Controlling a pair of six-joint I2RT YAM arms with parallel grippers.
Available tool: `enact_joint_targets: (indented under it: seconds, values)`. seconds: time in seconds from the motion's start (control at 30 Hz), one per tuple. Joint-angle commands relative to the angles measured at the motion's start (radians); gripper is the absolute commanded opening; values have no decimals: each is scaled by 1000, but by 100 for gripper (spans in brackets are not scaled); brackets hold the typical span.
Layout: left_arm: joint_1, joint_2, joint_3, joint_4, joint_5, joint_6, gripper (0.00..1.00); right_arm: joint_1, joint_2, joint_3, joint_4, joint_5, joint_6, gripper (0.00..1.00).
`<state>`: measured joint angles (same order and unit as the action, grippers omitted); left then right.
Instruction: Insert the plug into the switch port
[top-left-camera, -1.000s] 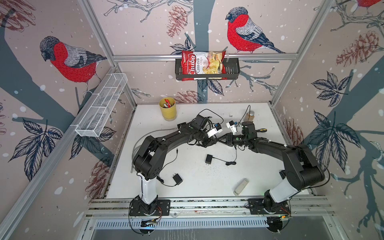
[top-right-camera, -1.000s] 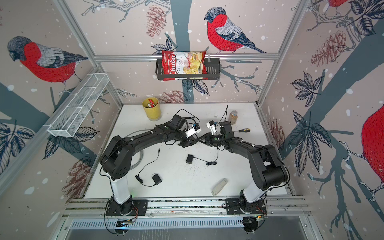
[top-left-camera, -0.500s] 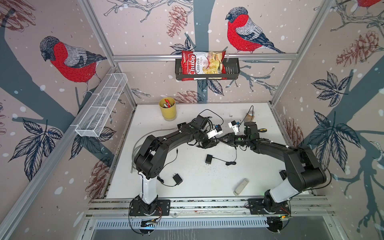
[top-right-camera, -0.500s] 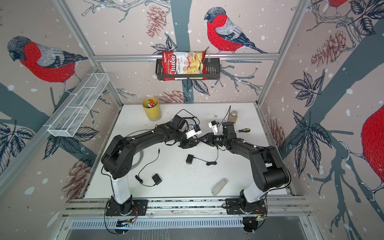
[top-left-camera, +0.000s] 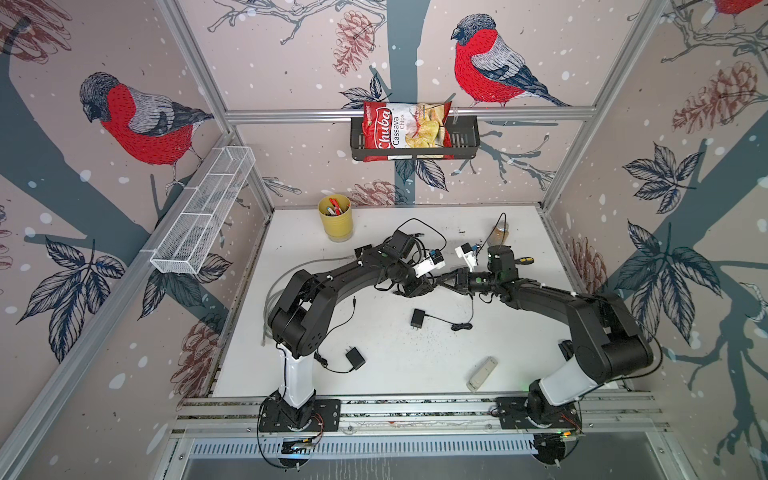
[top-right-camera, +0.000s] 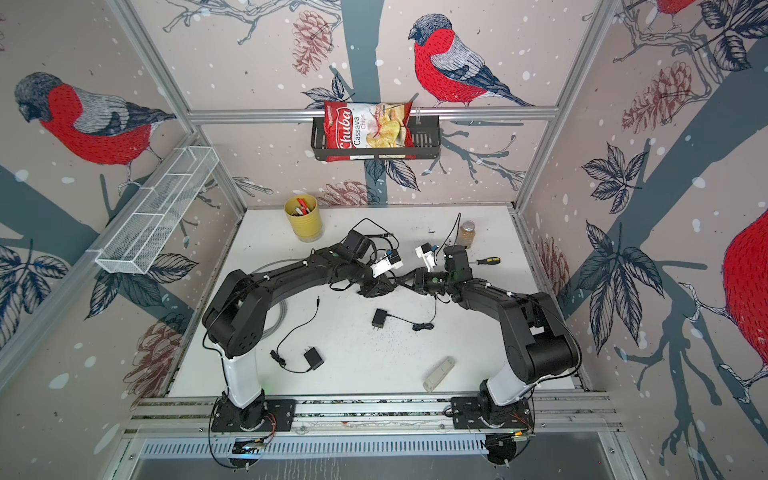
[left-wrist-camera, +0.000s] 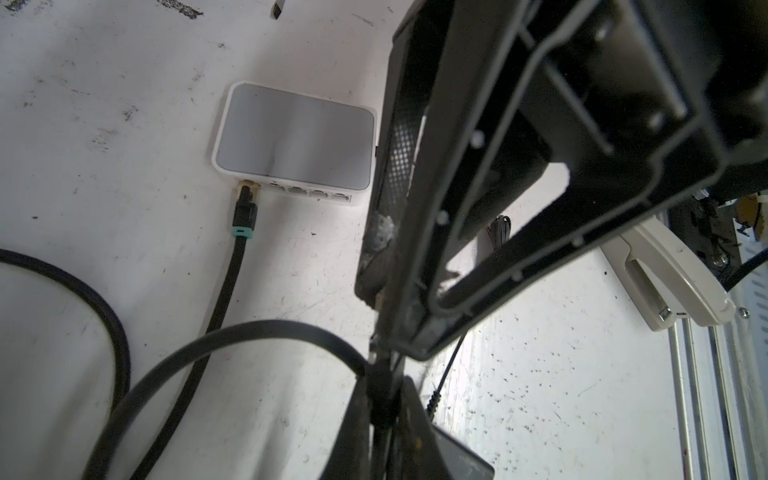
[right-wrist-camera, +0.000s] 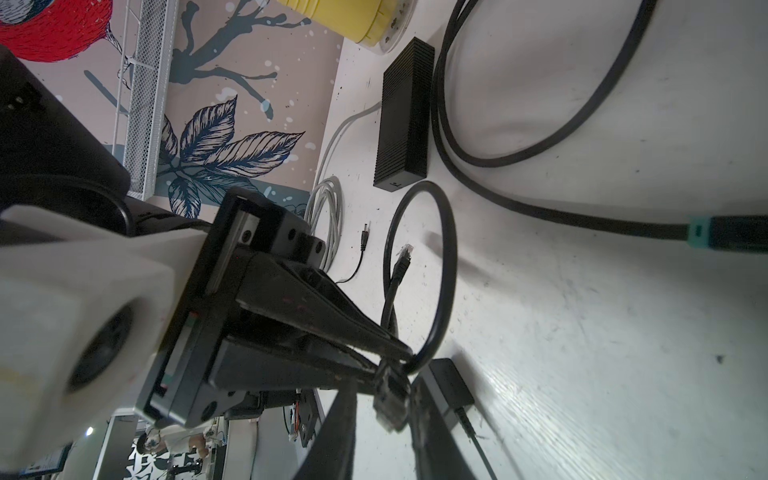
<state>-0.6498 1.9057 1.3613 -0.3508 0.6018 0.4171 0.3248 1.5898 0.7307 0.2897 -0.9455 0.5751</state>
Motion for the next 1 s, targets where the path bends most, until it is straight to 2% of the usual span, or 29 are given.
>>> enact_joint_targets:
  seconds: [0.0,0.23,0.3,0.4,0.5,0.6,0.73,0.97]
  values:
    - [3,-7,-1,3,23,-3,2,2,-8,-2,28,-18,-10,21]
    - [8,-4,-2,12,34,-3,2,8,-1,-9,45,-17,13,17]
    - [7,0,-2,19,14,-13,10,8,-3,-13,53,-13,29,17]
    - [7,-2,-8,35,-31,-29,12,7,3,-19,75,-8,78,17]
    - [6,-24,-38,83,-111,-53,29,5,12,-32,108,3,161,17]
    - [-7,-67,-100,169,-225,-62,38,2,29,-50,142,23,264,17]
    - [-39,-118,-201,319,-349,-62,42,0,49,-81,205,30,388,17]
    - [-73,-85,-226,379,-349,1,45,-3,54,-78,206,37,419,16]
